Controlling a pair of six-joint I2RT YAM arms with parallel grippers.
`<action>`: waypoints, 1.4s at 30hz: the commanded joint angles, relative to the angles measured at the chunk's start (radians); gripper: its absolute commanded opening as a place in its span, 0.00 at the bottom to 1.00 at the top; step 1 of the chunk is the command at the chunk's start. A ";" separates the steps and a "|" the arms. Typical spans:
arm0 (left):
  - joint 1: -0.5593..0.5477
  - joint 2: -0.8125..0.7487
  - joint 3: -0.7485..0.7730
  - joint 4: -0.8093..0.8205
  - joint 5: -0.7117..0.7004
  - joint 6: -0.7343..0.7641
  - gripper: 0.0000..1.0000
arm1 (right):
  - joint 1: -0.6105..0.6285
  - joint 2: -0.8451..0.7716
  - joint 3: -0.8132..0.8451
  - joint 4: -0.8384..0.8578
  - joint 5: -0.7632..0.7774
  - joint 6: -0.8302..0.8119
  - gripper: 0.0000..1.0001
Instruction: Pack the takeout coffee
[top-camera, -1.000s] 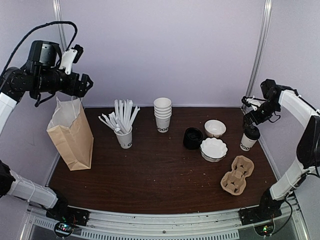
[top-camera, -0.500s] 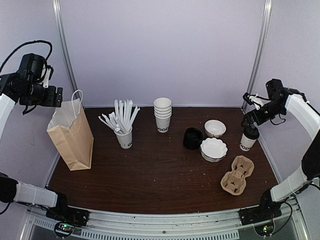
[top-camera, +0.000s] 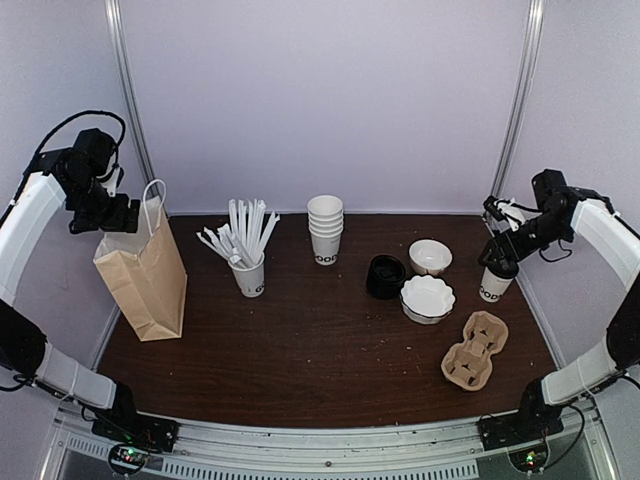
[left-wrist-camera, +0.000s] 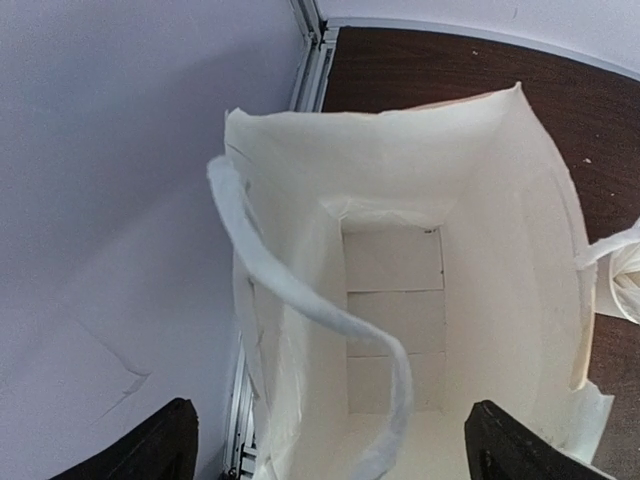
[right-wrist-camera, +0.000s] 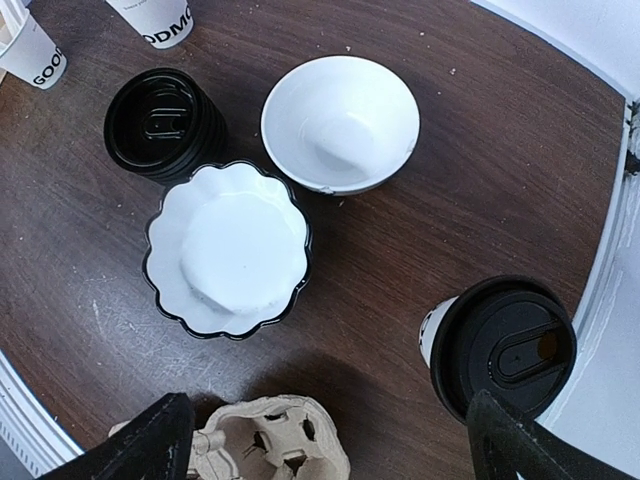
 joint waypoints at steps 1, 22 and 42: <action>0.020 -0.003 -0.012 0.018 -0.086 -0.006 0.97 | -0.004 -0.024 -0.029 0.018 -0.055 0.002 0.99; 0.202 0.101 0.033 0.042 0.261 0.003 0.33 | -0.005 -0.056 -0.119 0.032 -0.130 0.012 0.99; 0.202 0.049 0.026 0.035 0.298 0.010 0.00 | -0.005 -0.051 -0.118 0.022 -0.150 0.020 0.99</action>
